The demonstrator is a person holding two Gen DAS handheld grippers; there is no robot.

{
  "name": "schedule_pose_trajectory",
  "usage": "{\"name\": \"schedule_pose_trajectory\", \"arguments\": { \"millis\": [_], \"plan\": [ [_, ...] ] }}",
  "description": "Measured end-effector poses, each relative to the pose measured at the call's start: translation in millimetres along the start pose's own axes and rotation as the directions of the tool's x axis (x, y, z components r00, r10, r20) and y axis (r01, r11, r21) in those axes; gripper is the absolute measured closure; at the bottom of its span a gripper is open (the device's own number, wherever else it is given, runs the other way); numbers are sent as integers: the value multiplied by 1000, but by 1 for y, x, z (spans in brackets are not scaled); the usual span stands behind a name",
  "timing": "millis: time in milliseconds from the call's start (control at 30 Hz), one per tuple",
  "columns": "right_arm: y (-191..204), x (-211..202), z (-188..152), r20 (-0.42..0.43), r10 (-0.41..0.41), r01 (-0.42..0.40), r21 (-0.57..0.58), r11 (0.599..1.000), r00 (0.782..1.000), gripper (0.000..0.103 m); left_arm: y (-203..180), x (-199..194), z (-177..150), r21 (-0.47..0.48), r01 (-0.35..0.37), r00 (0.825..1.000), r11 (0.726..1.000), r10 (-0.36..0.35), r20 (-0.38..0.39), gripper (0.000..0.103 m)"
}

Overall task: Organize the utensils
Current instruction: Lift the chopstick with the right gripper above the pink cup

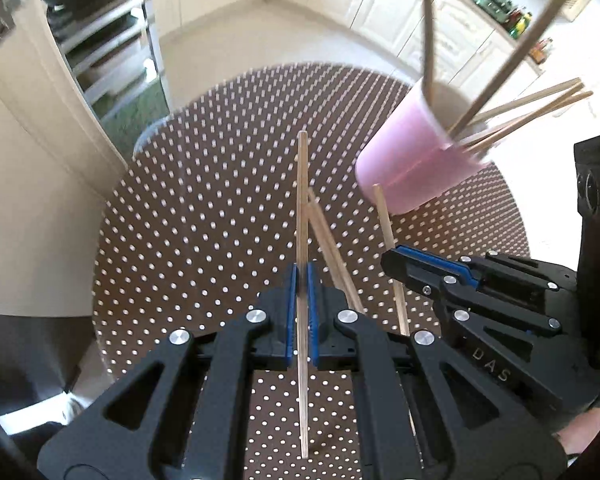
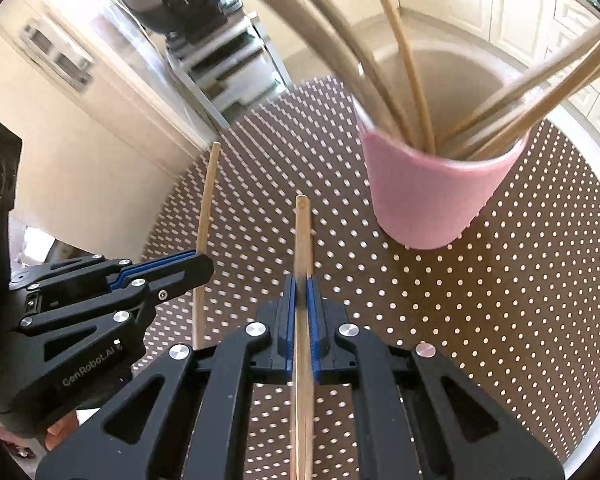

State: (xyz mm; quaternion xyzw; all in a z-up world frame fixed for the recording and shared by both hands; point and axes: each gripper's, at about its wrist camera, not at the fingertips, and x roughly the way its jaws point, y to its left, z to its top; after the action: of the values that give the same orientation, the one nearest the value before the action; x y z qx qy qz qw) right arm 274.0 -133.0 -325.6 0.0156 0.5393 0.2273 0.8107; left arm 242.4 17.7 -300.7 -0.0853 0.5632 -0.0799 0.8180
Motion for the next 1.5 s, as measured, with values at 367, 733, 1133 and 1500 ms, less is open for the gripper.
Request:
{"name": "schedule_pose_trajectory", "arguments": {
  "millis": [367, 733, 1133, 1500],
  "plan": [
    [9, -89, -6, 242, -20, 21, -3, 1000, 970, 98, -20, -78, -3, 62, 52, 985, 997, -61, 160, 97],
    [3, -158, 7, 441, -27, 18, 25, 1000, 897, 98, -44, -140, 19, 101, 94, 943, 990, -121, 310, 97],
    [-42, -211, 29, 587, -58, 12, 81, 997, 808, 98, -84, -184, 59, 143, 106, 870, 984, -161, 466, 97],
    [-68, -216, 60, 700, -54, -4, 82, 997, 713, 98, -104, -150, 87, 140, 71, 876, 988, -129, 465, 97]
  ]
}}
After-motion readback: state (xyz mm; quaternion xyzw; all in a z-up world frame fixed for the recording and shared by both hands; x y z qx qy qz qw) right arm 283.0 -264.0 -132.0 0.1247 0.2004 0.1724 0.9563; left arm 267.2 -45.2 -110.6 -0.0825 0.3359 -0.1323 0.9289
